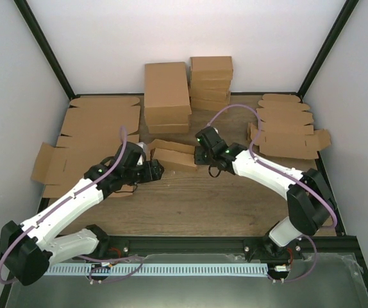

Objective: Fold the paper box

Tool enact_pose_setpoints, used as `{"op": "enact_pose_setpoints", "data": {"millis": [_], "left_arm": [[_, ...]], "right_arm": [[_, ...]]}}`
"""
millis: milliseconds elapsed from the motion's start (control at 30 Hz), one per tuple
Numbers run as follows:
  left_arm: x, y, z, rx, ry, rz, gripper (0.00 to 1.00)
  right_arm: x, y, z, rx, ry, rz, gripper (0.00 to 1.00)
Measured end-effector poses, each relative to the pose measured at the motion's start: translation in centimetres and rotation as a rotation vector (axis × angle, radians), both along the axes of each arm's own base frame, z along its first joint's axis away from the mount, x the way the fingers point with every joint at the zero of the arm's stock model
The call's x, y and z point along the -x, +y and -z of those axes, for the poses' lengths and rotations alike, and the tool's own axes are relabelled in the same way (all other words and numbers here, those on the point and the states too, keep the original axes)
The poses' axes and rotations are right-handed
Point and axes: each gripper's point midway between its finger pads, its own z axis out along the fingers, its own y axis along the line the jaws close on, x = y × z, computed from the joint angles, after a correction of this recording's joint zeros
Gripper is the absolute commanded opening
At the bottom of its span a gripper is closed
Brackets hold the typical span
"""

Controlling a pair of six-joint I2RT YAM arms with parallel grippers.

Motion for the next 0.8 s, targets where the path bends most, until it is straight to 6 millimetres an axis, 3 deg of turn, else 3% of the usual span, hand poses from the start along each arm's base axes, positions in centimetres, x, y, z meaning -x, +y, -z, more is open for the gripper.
{"op": "enact_pose_setpoints", "data": {"millis": [200,333,467,633,800], "left_arm": [[0.7,-1.3,-1.2,0.042,-0.027,0.109,0.53],[1.1,-3.5,-2.1,0.147,-0.055,0.207,0.44],[1.3,-5.4,-1.5,0.220,-0.051,0.269,0.36],[0.1,-6.9,-0.6,0.247,-0.052,0.290,0.24],[-1.2,-8.0,0.3,0.255,-0.070,0.307,0.19]], "right_arm": [[0.4,-0.2,0.1,0.013,0.012,-0.008,0.03],[0.5,-0.1,0.2,0.013,0.016,-0.019,0.03],[0.4,0.2,0.1,0.014,0.019,-0.029,0.03],[0.3,0.3,0.1,0.018,0.019,-0.037,0.03],[0.2,0.5,0.1,0.026,0.020,-0.051,0.04]]}}
